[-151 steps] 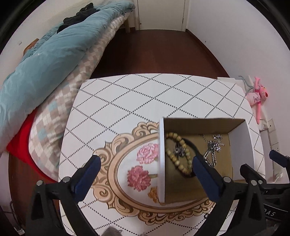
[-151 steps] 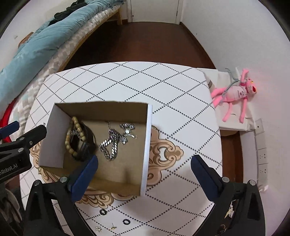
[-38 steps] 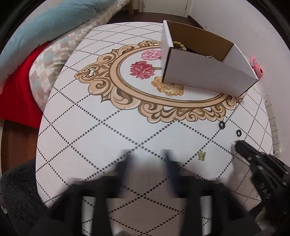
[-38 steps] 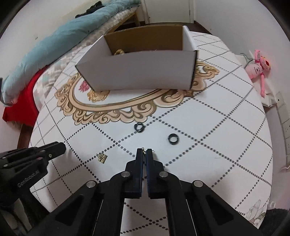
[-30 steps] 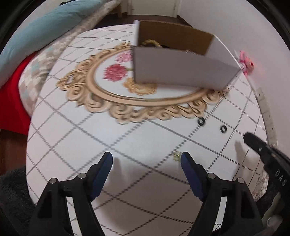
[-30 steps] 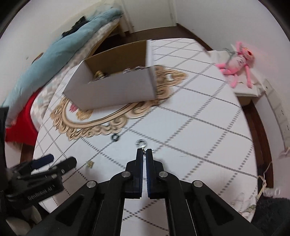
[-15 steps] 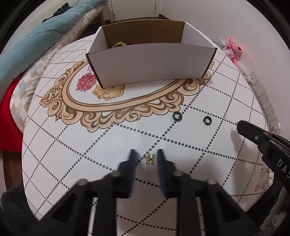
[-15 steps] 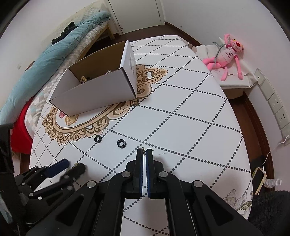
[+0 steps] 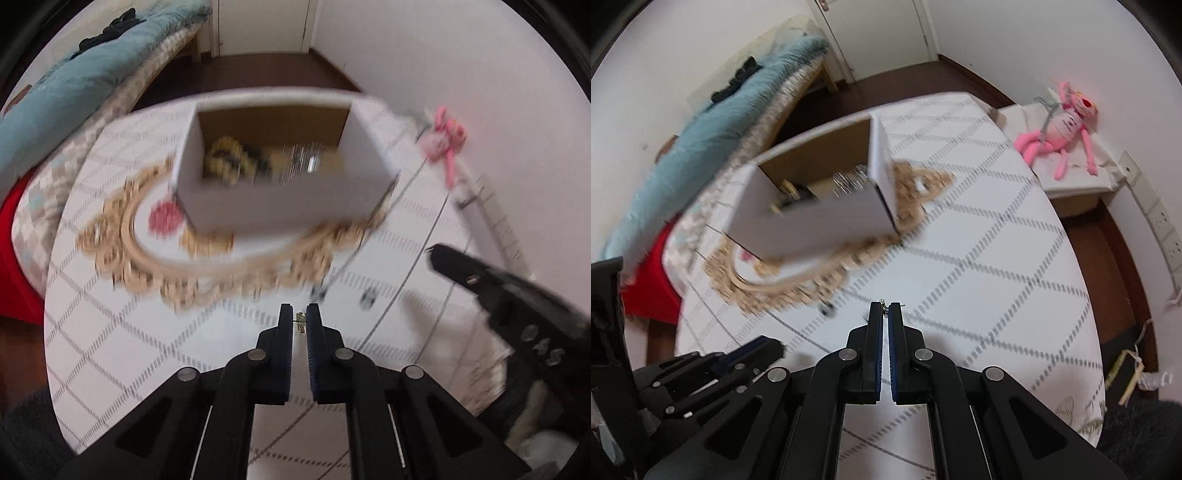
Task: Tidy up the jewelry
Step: 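Grasp the small gold charm with the left tool while the right tool carries the ring toward the box, then lower the ring and charm into the box and open both tools, then grasp the remaining small black ring on the table with the right tool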
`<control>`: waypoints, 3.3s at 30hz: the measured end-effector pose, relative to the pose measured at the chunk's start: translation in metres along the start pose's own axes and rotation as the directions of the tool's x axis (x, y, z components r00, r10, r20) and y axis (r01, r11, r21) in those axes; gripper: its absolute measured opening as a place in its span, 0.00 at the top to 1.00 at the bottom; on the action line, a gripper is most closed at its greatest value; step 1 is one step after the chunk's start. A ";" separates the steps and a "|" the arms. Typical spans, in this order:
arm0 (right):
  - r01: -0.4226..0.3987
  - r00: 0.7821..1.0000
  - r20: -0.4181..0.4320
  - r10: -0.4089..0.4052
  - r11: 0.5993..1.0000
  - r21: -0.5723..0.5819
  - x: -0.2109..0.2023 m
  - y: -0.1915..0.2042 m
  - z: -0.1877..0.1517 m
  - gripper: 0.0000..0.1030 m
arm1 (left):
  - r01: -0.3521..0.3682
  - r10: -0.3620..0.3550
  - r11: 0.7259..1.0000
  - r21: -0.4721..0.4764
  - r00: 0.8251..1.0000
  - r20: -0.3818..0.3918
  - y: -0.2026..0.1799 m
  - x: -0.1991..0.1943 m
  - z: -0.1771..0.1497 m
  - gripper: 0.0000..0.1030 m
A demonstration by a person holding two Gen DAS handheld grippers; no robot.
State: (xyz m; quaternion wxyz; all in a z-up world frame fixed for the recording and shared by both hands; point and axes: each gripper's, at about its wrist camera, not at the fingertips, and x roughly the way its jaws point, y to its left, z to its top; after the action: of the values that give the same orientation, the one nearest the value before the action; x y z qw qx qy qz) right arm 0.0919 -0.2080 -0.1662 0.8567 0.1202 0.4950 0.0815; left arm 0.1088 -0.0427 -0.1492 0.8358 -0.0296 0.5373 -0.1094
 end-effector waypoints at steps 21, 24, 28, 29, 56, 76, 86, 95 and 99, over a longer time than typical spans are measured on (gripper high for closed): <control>0.025 0.985 -0.168 -0.043 0.994 -0.107 0.088 0.036 0.166 0.95 | -0.149 0.147 0.987 -0.065 0.989 -0.028 0.067 0.023 0.154 0.63; 0.040 0.985 -0.161 -0.057 0.993 -0.108 0.085 0.033 0.166 0.68 | -0.176 0.177 0.980 -0.091 0.984 -0.001 0.074 0.019 0.153 0.25; 0.073 0.985 -0.147 -0.090 0.990 -0.121 0.079 0.032 0.164 0.57 | -0.208 0.208 0.973 -0.103 0.978 -0.015 0.080 0.018 0.149 0.09; 0.078 0.984 -0.147 -0.096 0.989 -0.124 0.078 0.032 0.163 0.51 | -0.215 0.215 0.971 -0.105 0.977 -0.014 0.082 0.018 0.146 0.04; 0.206 0.976 -0.031 -0.216 0.959 -0.192 0.005 0.054 0.086 0.00 | -0.285 0.295 0.953 -0.097 0.950 0.105 0.060 -0.046 0.063 0.00; 0.131 0.981 -0.118 -0.154 0.974 -0.183 0.075 0.028 -0.028 0.87 | -0.332 0.321 0.940 -0.085 0.939 -0.120 0.072 0.038 -0.033 0.00; 0.131 0.988 -0.074 -0.134 0.990 -0.052 0.051 -0.009 -0.020 0.88 | -0.213 0.208 0.976 -0.045 0.974 -0.093 0.024 0.053 -0.017 0.01; 0.180 0.983 -0.054 -0.177 0.983 0.049 0.037 -0.048 -0.013 0.88 | -0.158 0.157 0.987 -0.004 0.984 -0.083 -0.018 0.073 -0.011 0.30; 0.188 0.982 -0.043 -0.185 0.979 0.079 0.032 -0.058 -0.009 0.88 | -0.154 0.155 0.988 0.018 0.985 -0.074 -0.021 0.078 -0.009 0.49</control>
State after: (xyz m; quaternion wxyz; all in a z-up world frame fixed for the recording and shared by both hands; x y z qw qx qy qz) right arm 0.1016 -0.2542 -0.2140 0.8459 0.1072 0.5222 -0.0174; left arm 0.1289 -0.0798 -0.2191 0.8211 0.0212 0.5683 -0.0486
